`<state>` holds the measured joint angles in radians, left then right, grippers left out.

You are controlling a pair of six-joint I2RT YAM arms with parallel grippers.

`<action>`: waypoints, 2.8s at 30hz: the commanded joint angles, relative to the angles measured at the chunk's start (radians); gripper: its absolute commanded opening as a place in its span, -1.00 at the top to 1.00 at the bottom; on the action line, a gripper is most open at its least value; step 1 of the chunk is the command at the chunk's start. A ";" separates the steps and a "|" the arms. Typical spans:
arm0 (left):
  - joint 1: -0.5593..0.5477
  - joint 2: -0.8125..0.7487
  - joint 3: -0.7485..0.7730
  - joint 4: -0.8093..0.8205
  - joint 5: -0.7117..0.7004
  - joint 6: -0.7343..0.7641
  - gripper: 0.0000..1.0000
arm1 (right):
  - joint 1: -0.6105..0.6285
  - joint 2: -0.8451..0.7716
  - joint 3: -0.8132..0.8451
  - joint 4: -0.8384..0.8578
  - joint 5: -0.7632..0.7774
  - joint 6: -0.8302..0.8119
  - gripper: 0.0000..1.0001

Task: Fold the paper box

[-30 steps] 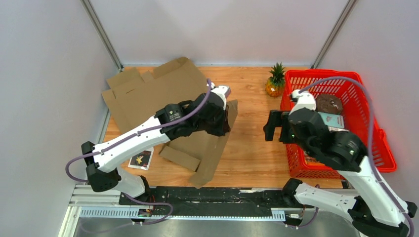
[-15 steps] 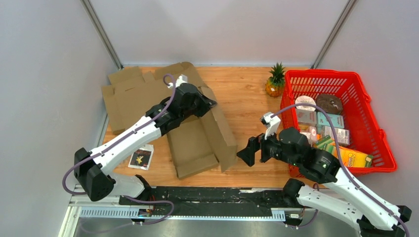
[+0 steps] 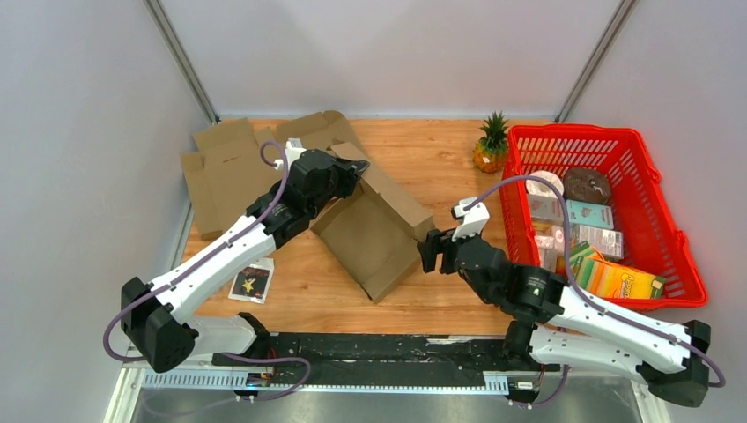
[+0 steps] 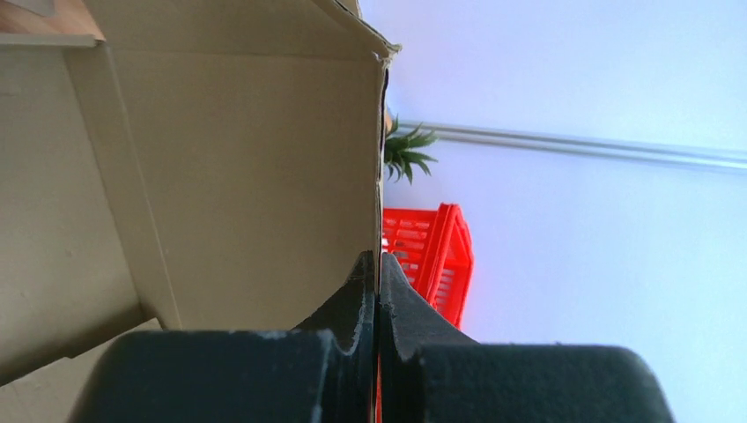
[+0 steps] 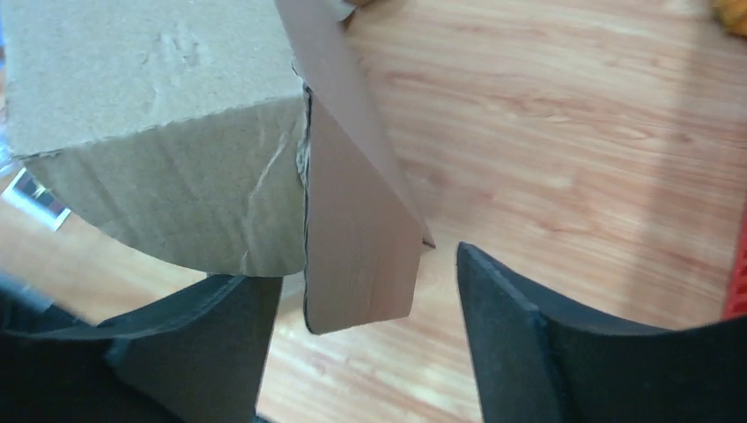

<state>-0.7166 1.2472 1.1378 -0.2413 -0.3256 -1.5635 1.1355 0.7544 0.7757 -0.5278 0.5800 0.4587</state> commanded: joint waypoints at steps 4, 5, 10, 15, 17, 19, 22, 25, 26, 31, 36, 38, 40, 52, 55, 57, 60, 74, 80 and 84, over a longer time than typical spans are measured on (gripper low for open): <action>0.009 -0.045 -0.010 0.112 0.026 0.054 0.56 | -0.042 0.043 -0.062 0.264 0.229 -0.121 0.13; 0.011 -0.049 -0.016 0.138 0.040 0.150 0.10 | -0.049 0.043 -0.065 0.273 0.204 -0.155 0.22; 0.013 -0.121 0.000 0.116 0.224 0.477 -0.41 | -0.132 0.046 -0.114 0.368 0.130 -0.236 0.70; 0.013 -0.280 -0.053 -0.146 0.306 0.923 -0.17 | -0.203 0.052 -0.138 0.472 0.049 -0.308 0.74; 0.014 -0.313 -0.105 -0.229 0.223 1.064 -0.21 | -0.232 0.065 -0.135 0.494 0.032 -0.333 0.78; 0.023 -0.312 -0.134 -0.328 0.135 1.129 -0.22 | -0.281 0.091 -0.119 0.509 -0.002 -0.347 0.88; 0.058 -0.256 -0.160 -0.343 0.076 1.168 -0.46 | -0.353 0.118 -0.121 0.561 -0.103 -0.370 0.98; 0.103 -0.151 -0.144 -0.319 0.048 1.122 -0.64 | -0.405 0.140 -0.139 0.637 -0.202 -0.417 0.98; 0.150 -0.117 -0.133 -0.299 0.078 1.088 -0.68 | -0.419 0.146 -0.141 0.659 -0.257 -0.425 0.98; 0.178 0.122 -0.075 -0.213 0.175 1.100 -0.68 | -0.546 0.200 -0.098 0.646 -0.436 -0.402 0.92; 0.180 0.311 0.006 -0.271 0.053 1.093 -0.58 | -0.605 0.223 -0.078 0.618 -0.519 -0.384 0.84; 0.180 0.345 0.014 -0.262 0.060 1.096 -0.47 | -0.615 0.230 -0.073 0.611 -0.540 -0.374 0.81; 0.178 0.376 0.002 -0.241 0.076 1.093 -0.36 | -0.623 0.238 -0.064 0.598 -0.545 -0.368 0.75; 0.140 0.322 -0.156 -0.135 0.120 1.042 0.34 | -0.623 0.329 0.244 -0.091 -0.321 -0.054 -0.95; 0.105 0.299 -0.193 -0.124 0.112 1.010 0.58 | -0.617 0.295 0.269 -0.242 -0.246 0.021 -1.00; 0.066 0.281 -0.226 -0.124 0.070 0.984 0.68 | -0.603 0.269 0.255 -0.305 -0.200 0.070 -0.98; 0.017 0.248 -0.265 -0.109 0.021 0.936 0.76 | -0.528 0.209 0.183 -0.409 -0.131 0.190 -0.79; -0.017 0.195 -0.331 -0.075 -0.058 0.901 1.00 | -0.431 0.509 -0.020 0.176 -0.253 0.121 -0.43; -0.017 0.199 -0.339 -0.064 -0.052 0.901 1.00 | -0.430 0.594 0.010 0.223 -0.211 0.106 -0.24; -0.017 0.201 -0.339 -0.062 -0.052 0.901 1.00 | -0.427 0.684 0.054 0.207 -0.204 0.072 0.11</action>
<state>-0.7353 1.4643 0.8040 -0.3553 -0.3542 -0.6468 0.6998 1.3674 0.7620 -0.3725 0.3328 0.5663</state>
